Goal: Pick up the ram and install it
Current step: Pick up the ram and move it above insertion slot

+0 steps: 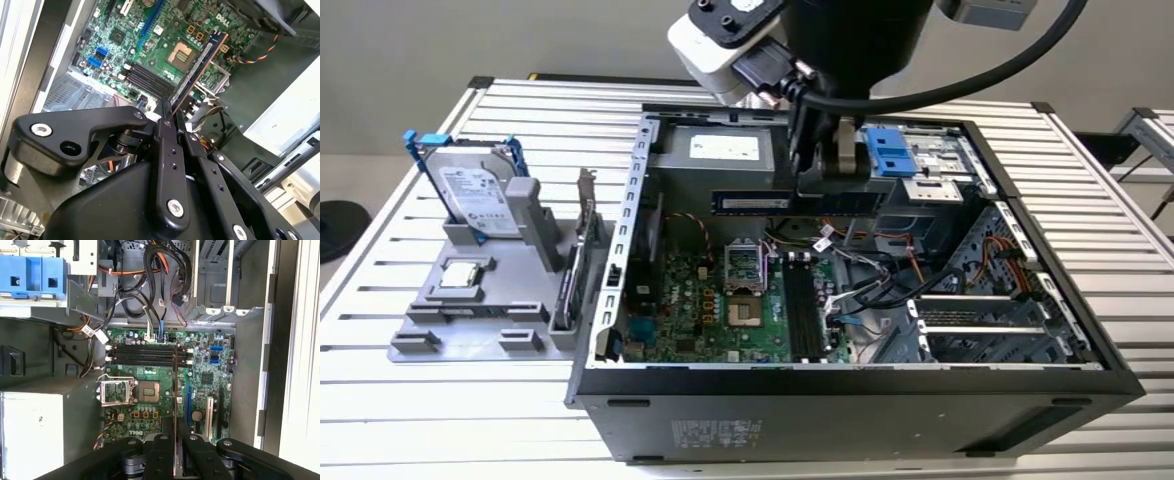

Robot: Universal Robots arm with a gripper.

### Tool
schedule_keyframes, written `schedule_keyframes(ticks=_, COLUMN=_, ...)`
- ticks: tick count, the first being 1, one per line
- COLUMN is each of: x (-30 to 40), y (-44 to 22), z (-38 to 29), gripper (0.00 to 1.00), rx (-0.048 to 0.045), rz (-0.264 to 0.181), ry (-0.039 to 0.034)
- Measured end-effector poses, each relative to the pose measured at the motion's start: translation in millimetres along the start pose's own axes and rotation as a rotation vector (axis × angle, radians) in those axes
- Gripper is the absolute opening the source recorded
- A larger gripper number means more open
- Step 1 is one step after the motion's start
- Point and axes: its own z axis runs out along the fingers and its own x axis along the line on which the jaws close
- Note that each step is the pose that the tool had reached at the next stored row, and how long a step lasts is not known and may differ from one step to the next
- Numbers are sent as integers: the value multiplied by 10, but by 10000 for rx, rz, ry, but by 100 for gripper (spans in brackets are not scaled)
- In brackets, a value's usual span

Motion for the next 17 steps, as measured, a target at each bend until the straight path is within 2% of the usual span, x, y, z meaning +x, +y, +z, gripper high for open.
schedule_keyframes(ticks=11, x=-2, y=151, z=-2, gripper=0, rx=0, rz=22, ry=0)
schedule_keyframes(ticks=17, x=-2, y=181, z=-2, gripper=0, rx=-3, rz=478, ry=6)
